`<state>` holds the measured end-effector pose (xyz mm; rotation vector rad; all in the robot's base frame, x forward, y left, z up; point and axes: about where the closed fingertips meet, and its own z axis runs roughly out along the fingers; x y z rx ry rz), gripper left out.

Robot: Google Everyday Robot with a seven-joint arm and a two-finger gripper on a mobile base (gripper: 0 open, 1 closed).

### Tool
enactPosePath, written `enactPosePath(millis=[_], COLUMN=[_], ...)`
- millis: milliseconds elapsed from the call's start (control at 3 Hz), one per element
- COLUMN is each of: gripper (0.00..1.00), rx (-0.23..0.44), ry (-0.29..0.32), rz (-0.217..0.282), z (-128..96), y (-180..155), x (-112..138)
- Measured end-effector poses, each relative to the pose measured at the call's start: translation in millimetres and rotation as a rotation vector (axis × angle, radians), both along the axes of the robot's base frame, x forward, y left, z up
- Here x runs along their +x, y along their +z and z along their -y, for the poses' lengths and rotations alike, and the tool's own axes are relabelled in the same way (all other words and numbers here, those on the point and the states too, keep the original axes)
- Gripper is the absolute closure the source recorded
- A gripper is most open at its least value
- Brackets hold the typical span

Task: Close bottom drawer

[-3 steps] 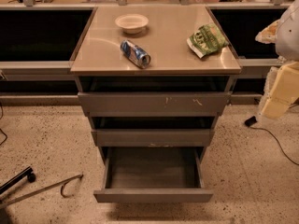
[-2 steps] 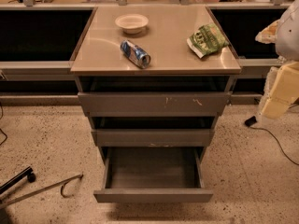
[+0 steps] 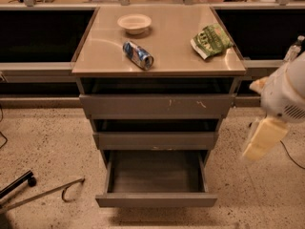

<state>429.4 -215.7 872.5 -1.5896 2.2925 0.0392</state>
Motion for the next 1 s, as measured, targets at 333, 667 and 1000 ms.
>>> enactPosePath(millis=[333,667,1000], gripper=[0.00,0.00,0.00], rx=[0.124,0.246,0.246], ry=[-0.054,-0.089,-0.089], rz=[-0.093,-0.184,-0.184], z=[-7.8,-27.2,-27.2], y=[-99.1,-213.8,-213.8], x=[-12.1,-19.1,-19.1])
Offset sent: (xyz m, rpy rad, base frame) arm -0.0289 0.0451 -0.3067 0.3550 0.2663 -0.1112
